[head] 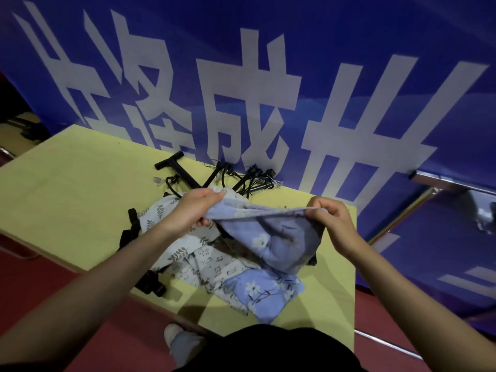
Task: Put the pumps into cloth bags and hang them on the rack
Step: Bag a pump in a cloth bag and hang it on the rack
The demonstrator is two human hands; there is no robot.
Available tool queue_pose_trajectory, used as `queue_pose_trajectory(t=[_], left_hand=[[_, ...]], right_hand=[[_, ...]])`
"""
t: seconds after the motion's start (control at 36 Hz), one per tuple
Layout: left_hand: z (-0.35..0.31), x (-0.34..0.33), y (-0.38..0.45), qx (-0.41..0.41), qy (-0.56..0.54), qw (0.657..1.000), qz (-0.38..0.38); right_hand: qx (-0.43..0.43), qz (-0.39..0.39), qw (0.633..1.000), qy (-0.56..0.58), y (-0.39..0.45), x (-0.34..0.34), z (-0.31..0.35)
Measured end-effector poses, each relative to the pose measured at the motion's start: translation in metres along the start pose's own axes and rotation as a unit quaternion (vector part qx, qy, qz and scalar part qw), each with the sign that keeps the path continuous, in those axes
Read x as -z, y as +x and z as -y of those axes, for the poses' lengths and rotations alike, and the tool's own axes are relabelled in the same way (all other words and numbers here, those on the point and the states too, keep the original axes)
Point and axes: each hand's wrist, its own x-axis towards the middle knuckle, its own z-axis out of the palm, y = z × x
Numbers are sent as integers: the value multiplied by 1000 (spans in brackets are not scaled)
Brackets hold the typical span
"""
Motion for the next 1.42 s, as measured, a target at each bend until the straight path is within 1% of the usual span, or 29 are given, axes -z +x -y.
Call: queue_pose_trajectory(t=[0.06,0.11,0.17,0.22,0.28,0.31,0.33,0.39,0.44,0.5,0.58,0.61,0.67,0.69,0.72,0.81,0.89,0.94,1.06,1.14,1.25,1.33,1.42], left_hand=[[5,3,-1,-10,68,998,-4],[14,5,-3,11,82,997,4],[24,6,-5,39,84,996,10],[39,8,-7,78,41,996,-14],[57,10,-7,126,-33,990,-55],[66,12,-6,144,-44,986,-76],[73,13,-4,164,-51,980,-96],[85,16,-2,206,-95,963,-143],[94,19,-1,238,-146,946,-162],[101,21,-2,247,-185,937,-161],[105,25,0,242,-206,932,-173],[105,26,2,245,-206,931,-174],[105,29,6,243,-198,934,-172],[106,31,8,233,-190,939,-164],[108,33,9,224,-184,945,-154],[114,40,13,201,-162,957,-131],[120,51,23,196,-135,966,-104],[120,58,32,202,-132,965,-101],[117,69,54,198,-161,962,-102],[110,71,71,205,-181,956,-106],[104,69,90,217,-176,953,-115],[94,62,94,225,-176,955,-83],[89,56,97,205,-88,972,-76]], right_hand=[[-36,-6,999,25,1,-5,-7],[-64,-18,996,52,3,-14,-17],[-95,-22,994,43,6,-26,-29],[-139,4,990,-17,11,-40,-44],[-179,68,974,-118,19,-57,-60],[-192,90,964,-158,24,-67,-66],[-198,93,959,-180,30,-75,-70],[-206,84,959,-176,45,-94,-74],[-197,86,961,-175,65,-117,-75],[-191,99,959,-184,84,-140,-75],[-190,123,952,-205,113,-174,-78],[-201,146,941,-231,121,-183,-77],[-248,210,902,-285,135,-198,-77],[-274,235,884,-297,140,-204,-80],[-299,246,874,-295,144,-210,-81],[-337,233,871,-272,151,-225,-90],[-322,209,877,-291,156,-232,-87],[-297,184,887,-303,163,-230,-83],[-239,176,895,-331,178,-215,-74],[-190,158,909,-336,186,-196,-61],[-147,132,936,-290,191,-174,-44],[-135,129,952,-244,184,-155,-32],[-135,133,957,-218,172,-137,-29]])
